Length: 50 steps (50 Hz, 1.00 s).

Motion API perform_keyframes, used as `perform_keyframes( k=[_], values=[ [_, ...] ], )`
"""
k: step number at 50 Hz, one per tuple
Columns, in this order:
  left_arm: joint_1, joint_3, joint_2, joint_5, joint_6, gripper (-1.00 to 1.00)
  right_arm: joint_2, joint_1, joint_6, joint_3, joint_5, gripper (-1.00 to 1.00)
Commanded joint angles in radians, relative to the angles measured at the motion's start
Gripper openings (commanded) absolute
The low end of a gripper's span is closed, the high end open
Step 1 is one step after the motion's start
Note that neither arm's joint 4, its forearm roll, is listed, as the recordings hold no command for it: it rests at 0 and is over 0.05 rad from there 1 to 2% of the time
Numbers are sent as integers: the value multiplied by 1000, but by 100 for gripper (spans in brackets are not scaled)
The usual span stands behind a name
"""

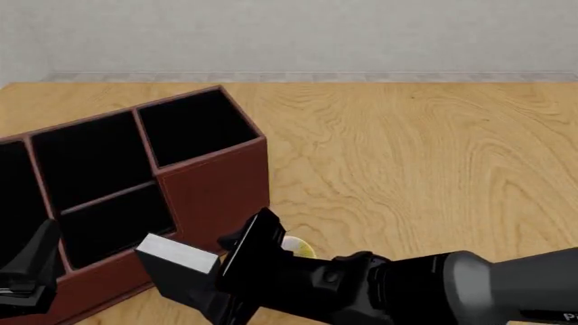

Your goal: Pick up the book and place it in the right compartment of the caddy.

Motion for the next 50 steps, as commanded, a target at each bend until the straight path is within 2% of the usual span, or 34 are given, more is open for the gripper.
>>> perform_keyframes(
  k=[1,15,16,38,50],
  values=[
    [0,0,0,0,0,100,43,-3,12,-15,-6,100],
    [0,0,0,0,0,100,52,-15,26,-8,-25,100],
    [0,0,0,0,0,100,47,-16,23,-7,-25,-100],
    [0,0,0,0,0,100,-46,55,-1,19,-13,-100],
    [0,0,0,0,0,100,-105,96,38,48,-6,-100]
  ],
)
